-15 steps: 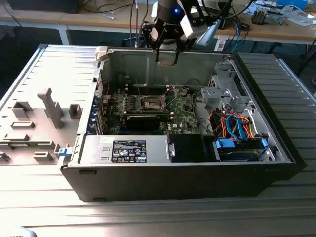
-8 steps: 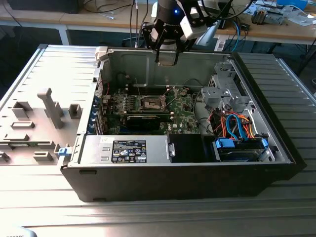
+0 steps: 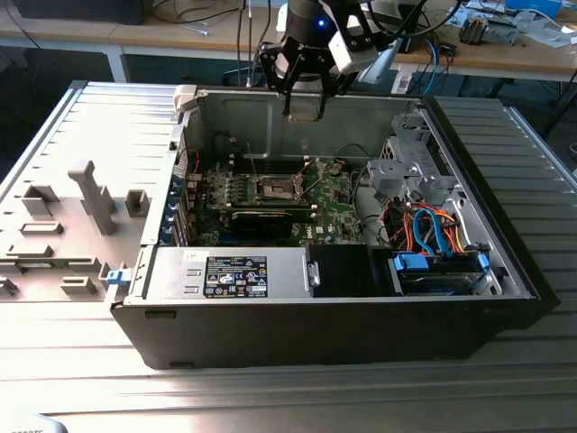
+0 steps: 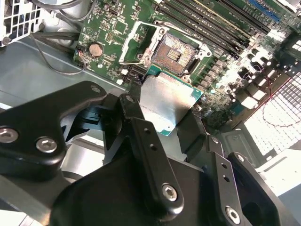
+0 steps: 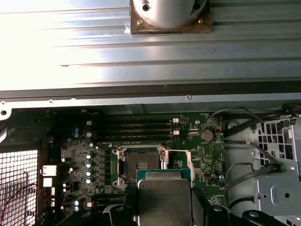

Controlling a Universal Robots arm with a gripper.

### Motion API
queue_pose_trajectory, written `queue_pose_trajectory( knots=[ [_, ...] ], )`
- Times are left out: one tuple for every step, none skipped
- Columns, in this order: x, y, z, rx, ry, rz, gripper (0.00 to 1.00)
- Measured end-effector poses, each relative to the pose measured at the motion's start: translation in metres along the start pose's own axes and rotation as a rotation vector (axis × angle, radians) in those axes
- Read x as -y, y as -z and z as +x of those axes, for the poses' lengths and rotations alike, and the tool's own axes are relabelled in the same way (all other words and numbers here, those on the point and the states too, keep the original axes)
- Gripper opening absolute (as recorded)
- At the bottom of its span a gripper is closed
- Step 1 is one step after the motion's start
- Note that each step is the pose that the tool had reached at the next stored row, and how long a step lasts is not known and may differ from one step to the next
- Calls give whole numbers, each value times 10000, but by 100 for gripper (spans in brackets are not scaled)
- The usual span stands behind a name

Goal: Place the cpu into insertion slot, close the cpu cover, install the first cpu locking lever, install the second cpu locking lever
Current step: 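Place the cpu into insertion slot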

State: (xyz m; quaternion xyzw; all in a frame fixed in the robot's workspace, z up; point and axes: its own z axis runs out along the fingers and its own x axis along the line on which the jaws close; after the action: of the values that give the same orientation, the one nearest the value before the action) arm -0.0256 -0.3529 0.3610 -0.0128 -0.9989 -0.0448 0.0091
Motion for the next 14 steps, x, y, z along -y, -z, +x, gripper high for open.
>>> queue_pose_trajectory(
  knots=[
    [0,-3,1,1,0,-1,55],
    [1,-7,3,0,0,0,55],
    [1,-10,4,-1,0,0,55],
    [1,-12,7,0,-1,0,55],
    [2,-17,9,0,0,-1,55],
    [2,-22,11,1,1,-1,55],
    [3,-27,12,-1,1,0,55],
    [3,-30,13,-1,0,1,55],
    [3,-34,13,0,0,0,55],
    [4,-36,14,0,0,0,55],
    [4,-38,14,0,0,0,55],
    [4,-39,14,0,1,0,55],
    [4,-41,15,0,0,0,55],
    [4,-43,15,0,0,0,55]
  ],
)
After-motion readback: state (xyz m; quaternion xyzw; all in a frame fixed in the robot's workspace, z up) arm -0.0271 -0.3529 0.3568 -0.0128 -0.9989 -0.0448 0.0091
